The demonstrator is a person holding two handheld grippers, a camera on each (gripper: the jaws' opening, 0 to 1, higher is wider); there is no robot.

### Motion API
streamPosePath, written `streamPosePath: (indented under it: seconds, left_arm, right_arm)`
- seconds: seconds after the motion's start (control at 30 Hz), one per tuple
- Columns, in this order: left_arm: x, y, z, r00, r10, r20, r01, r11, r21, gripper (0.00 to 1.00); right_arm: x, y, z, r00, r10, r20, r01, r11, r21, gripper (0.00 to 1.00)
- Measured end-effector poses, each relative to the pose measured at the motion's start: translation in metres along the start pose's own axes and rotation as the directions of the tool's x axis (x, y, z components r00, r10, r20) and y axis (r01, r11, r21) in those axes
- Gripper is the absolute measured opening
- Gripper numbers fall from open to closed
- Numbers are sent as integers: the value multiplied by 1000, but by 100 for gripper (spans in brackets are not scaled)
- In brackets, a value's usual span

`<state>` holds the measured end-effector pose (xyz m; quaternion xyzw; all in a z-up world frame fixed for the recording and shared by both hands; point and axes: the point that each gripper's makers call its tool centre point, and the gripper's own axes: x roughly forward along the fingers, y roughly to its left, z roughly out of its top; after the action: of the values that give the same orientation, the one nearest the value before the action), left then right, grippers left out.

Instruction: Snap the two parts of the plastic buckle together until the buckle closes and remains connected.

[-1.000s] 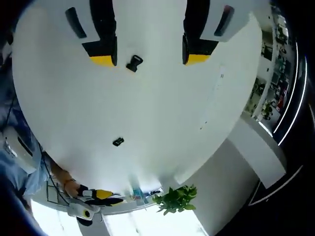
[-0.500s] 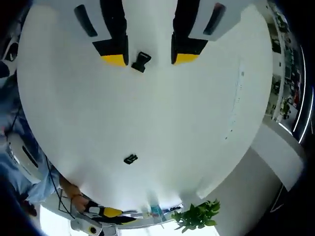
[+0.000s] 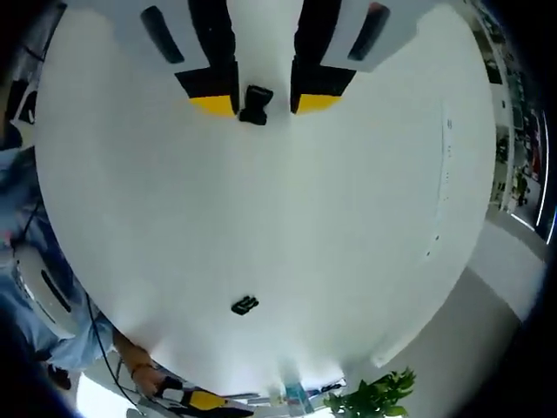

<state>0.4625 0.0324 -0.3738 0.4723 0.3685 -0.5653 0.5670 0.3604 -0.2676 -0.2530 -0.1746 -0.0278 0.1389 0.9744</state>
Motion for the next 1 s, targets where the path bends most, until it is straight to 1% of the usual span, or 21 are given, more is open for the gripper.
streamPosePath:
  seconds: [0.07,0.17,0.27,0.33,0.43,0.53,0.7,0.87,1.0]
  left_arm:
    - [1,-3,-1,1000,-17,-21,18,1000,8,22]
    - [2,-3,-2,999,-30,-36,30,1000,0,22]
    - [2,-4,-6,997,-41,-58,39,999,-31,22]
    - [1,-5,-7,997,-46,-66,43,998,-39,21]
    - [2,-6,-8,995,-64,-77,59,996,-63,18]
    - [2,-9,-9,992,-95,-86,87,992,-93,14]
    - [3,-10,-8,985,-130,-111,116,986,-118,12]
    - [3,-9,-7,980,-151,-132,129,979,-159,11]
    - [3,-9,-7,976,-159,-148,134,978,-162,11]
  right_arm:
    - [0,1,0,1000,5,-2,-5,1000,-3,35]
    - [1,2,0,1000,10,-1,-10,1000,-3,35]
    - [0,3,0,1000,10,0,-10,1000,-5,35]
    - [0,3,0,1000,11,1,-11,1000,-6,35]
    - [0,4,1,1000,13,2,-13,1000,-9,35]
    - [0,4,1,1000,13,5,-13,1000,-10,35]
    - [0,5,1,1000,16,4,-16,1000,-11,35]
    - [0,4,0,1000,16,2,-16,1000,-9,34]
    - [0,5,1,1000,19,4,-19,1000,-11,34]
